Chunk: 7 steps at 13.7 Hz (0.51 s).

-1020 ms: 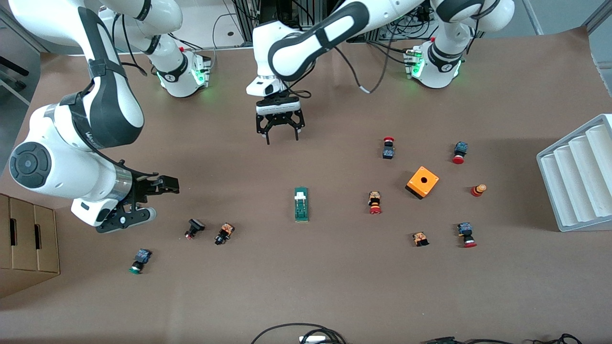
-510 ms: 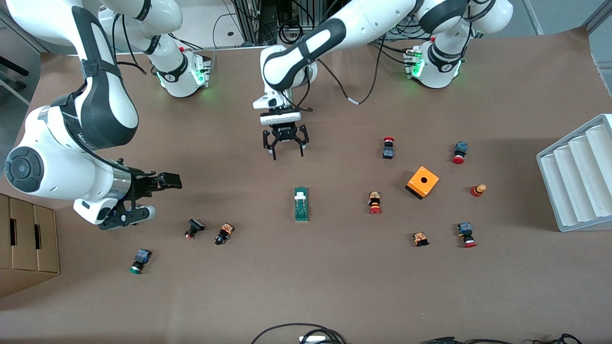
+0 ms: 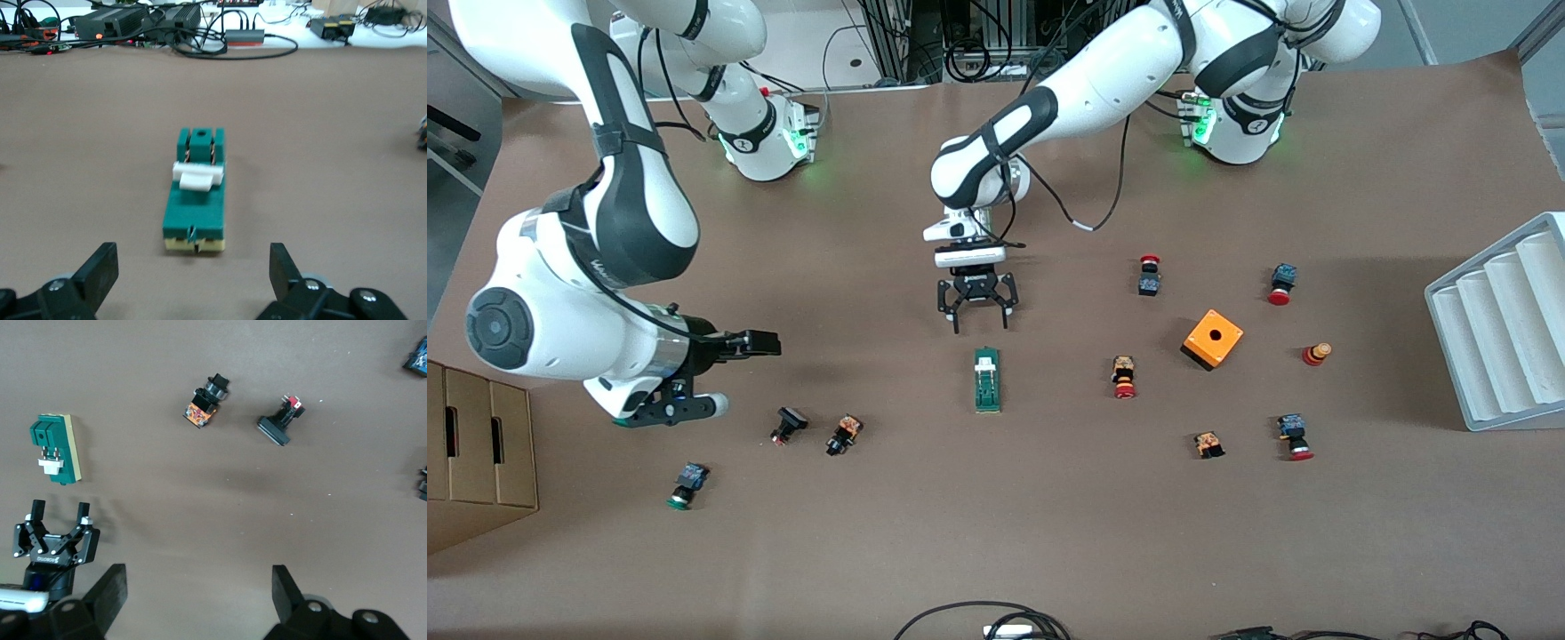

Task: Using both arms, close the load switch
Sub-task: 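Move the left gripper over the green switch, fingers open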

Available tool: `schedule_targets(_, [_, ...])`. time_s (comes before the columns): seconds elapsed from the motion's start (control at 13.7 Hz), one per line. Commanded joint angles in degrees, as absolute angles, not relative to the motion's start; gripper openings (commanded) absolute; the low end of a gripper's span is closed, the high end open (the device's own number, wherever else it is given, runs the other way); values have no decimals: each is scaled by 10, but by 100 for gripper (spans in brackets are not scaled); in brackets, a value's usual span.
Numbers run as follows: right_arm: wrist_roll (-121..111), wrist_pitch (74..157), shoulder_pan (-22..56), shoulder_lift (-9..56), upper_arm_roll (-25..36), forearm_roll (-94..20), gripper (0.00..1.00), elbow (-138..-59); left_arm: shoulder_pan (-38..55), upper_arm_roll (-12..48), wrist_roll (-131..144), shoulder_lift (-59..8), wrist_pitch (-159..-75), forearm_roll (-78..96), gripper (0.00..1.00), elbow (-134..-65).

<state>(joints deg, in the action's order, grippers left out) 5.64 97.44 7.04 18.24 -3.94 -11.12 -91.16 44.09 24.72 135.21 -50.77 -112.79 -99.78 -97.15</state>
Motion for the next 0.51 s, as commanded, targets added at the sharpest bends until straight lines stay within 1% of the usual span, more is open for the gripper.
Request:
schedule_targets(0.0, [81,996,88,180,-38,-126,96,-926,455,239,1361,-524,-1121,-1020,100,-959])
schedule_targets(0.15, [97,1005,94,180,-38,-126,96,-934,466,223,1364,-529,-1102,-1052,100,-959])
schedule_targets(0.44, [139,1026,119,184,-38,-126,96,-944,468,222,1365,-538,-1097,-1055,100,-959])
